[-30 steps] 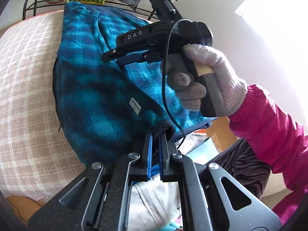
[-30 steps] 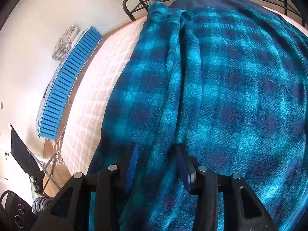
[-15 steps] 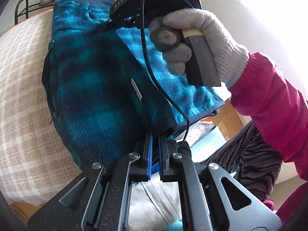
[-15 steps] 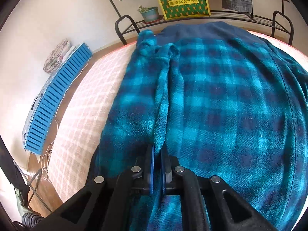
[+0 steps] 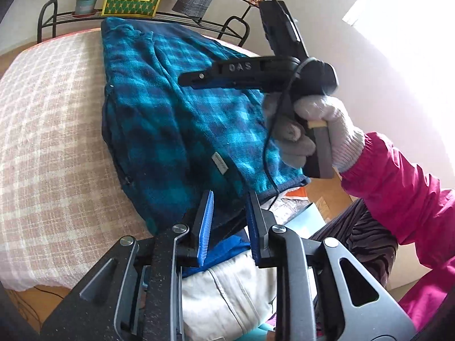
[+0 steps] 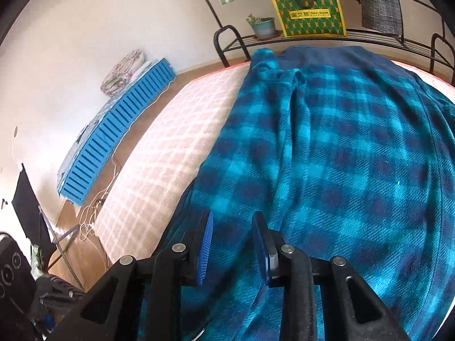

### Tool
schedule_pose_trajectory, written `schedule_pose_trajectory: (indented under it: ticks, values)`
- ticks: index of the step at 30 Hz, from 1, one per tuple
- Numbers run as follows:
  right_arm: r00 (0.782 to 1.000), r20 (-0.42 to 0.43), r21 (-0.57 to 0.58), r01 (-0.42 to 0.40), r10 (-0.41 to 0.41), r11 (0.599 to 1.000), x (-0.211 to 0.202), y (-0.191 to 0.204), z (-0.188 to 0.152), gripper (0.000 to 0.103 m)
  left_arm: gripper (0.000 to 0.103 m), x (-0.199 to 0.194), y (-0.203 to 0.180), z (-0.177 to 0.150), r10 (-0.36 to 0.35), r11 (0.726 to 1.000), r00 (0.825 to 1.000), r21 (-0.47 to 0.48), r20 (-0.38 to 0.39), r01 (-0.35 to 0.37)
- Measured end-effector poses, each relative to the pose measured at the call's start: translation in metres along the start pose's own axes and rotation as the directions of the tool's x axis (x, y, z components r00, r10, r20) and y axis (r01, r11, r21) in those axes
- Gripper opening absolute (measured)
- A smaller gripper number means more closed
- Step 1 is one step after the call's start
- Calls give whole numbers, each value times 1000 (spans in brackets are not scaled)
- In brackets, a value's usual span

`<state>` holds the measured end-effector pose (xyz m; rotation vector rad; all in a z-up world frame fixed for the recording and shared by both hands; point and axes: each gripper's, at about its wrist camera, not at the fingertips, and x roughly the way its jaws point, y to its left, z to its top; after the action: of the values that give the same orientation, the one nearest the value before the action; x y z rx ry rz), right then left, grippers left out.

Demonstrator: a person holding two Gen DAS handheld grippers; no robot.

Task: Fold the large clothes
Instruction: 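Release the fold and move the right gripper to the other sleeve, then grasp the sleeve cuff with the right gripper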

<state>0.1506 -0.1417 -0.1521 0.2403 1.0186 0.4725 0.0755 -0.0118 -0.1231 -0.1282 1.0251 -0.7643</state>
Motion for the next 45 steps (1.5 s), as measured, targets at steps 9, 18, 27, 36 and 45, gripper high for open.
schedule_pose_trajectory:
  ticks: [9, 18, 27, 36, 45]
  values:
    - [995, -87, -110, 40, -49, 993, 8, -5, -83, 28, 22, 62, 44, -13, 163, 985, 975, -31, -152, -169]
    - [983, 130, -31, 137, -131, 990, -81, -42, -86, 60, 22, 36, 10, 6, 149, 989, 989, 10, -4, -149]
    - [902, 245, 210, 310, -356, 927, -192, -142, -104, 61, 35, 60, -37, 58, 79, 994, 997, 72, 8, -79]
    - [783, 218, 587, 372, -583, 719, -292, -285, -161, 63, 35, 93, -50, 85, 40, 998, 999, 53, 16, -41]
    - [817, 119, 704, 331, -565, 628, -291, -368, -174, 64, 35, 115, -33, 80, 26, 1000, 1000, -5, -14, -26]
